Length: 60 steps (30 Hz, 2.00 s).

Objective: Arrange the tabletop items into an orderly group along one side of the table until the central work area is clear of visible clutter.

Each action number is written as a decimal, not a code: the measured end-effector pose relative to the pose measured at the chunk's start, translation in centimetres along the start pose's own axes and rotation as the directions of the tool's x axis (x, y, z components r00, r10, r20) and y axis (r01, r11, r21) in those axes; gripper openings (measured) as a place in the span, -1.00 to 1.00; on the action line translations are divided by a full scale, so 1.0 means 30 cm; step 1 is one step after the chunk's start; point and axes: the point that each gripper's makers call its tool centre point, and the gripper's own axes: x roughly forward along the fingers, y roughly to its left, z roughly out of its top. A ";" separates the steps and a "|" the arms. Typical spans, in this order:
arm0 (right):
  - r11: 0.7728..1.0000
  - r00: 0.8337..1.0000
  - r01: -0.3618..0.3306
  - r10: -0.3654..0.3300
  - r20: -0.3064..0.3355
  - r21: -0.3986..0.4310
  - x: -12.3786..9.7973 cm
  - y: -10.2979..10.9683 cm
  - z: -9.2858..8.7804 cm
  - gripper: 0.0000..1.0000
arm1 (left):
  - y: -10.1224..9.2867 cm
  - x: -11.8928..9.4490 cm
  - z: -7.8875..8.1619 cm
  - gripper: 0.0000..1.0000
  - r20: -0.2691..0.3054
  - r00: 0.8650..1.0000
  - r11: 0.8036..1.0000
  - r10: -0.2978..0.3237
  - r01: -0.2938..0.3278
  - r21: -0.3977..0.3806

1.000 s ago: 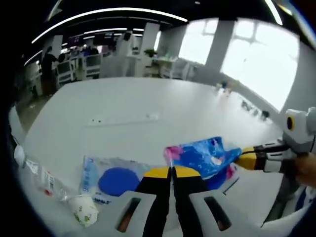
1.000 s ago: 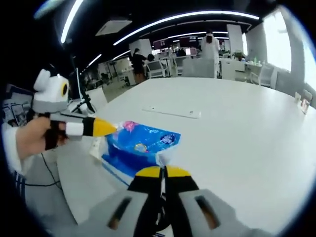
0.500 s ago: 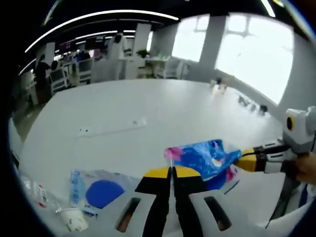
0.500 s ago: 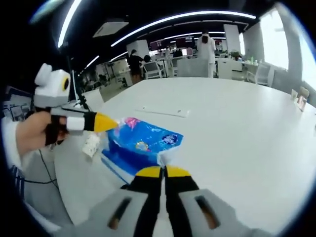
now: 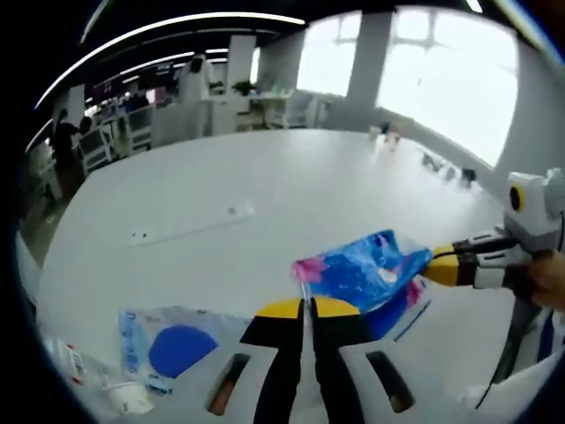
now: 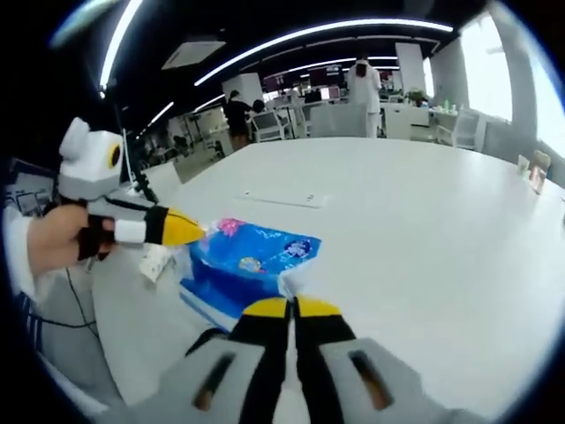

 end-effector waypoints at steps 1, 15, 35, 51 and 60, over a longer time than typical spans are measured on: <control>1.000 1.000 0.002 -0.002 -0.001 0.005 0.002 -0.006 -0.004 -1.00 | -0.001 0.008 -0.002 -1.00 -0.005 1.000 1.000 -0.001 0.001 -0.001; 0.999 0.999 0.030 -0.029 -0.020 0.044 0.025 -0.080 -0.047 -1.00 | -0.028 0.102 -0.029 -1.00 -0.053 0.998 0.999 -0.023 0.025 0.023; 0.994 0.997 0.051 -0.045 -0.056 0.096 0.064 -0.151 -0.114 -1.00 | -0.037 0.199 -0.082 -1.00 -0.115 0.993 0.999 -0.029 0.032 0.026; 0.986 0.995 0.070 -0.058 -0.084 0.148 0.074 -0.195 -0.183 -1.00 | -0.063 0.256 -0.126 -1.00 -0.155 0.987 0.999 -0.048 0.049 0.003; 0.984 0.994 0.071 -0.056 -0.099 0.160 0.091 -0.200 -0.211 -1.00 | -0.059 0.275 -0.152 -0.99 -0.178 0.983 0.999 -0.047 0.046 -0.011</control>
